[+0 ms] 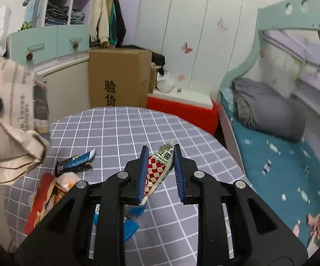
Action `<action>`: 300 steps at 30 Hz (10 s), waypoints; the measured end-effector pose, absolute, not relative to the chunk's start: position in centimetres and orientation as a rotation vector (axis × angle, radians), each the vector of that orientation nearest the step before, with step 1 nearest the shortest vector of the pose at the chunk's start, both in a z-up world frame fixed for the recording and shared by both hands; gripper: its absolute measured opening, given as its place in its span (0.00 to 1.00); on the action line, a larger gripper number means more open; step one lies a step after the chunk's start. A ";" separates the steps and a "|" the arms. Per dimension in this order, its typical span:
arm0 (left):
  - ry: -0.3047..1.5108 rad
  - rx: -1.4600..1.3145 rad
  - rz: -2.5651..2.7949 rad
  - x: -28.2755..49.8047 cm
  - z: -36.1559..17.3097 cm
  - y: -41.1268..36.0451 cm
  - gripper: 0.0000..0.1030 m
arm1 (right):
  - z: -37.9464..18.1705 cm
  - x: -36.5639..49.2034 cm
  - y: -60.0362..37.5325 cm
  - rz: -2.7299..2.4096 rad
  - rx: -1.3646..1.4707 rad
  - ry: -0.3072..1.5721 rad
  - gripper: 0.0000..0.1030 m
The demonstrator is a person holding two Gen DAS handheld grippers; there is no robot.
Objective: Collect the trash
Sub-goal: 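Grasp the red-checked wrapper with the right gripper while the left gripper grasps a paper strip, then carry both items to the wastebasket and release them inside, then swing both tools back toward the table, then grasp the red snack bag with the left gripper while the right gripper grasps the blue wrapper, then carry both items to the wastebasket and open both grippers over it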
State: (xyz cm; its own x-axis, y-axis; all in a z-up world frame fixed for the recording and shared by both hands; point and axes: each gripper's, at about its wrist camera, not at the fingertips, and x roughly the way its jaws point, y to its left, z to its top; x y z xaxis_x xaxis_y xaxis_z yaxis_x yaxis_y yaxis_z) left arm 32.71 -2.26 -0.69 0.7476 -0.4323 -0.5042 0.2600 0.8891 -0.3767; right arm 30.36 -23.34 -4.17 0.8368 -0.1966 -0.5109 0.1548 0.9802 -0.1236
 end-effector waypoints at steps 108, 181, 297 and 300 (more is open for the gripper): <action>0.862 -0.573 0.268 22.1 -18.9 33.4 0.60 | -16.7 29.7 16.7 0.569 -0.110 0.753 0.49; 0.768 -0.479 -0.593 27.1 -9.4 -7.9 0.08 | -13.0 26.7 -31.0 0.037 0.348 0.657 0.51; 1.063 -0.661 0.283 25.1 -34.3 34.7 0.43 | -31.7 32.5 18.7 0.620 -0.085 1.048 0.06; 1.064 -0.678 0.280 24.9 -34.4 34.9 0.44 | -31.5 32.6 18.9 0.624 -0.087 1.039 0.06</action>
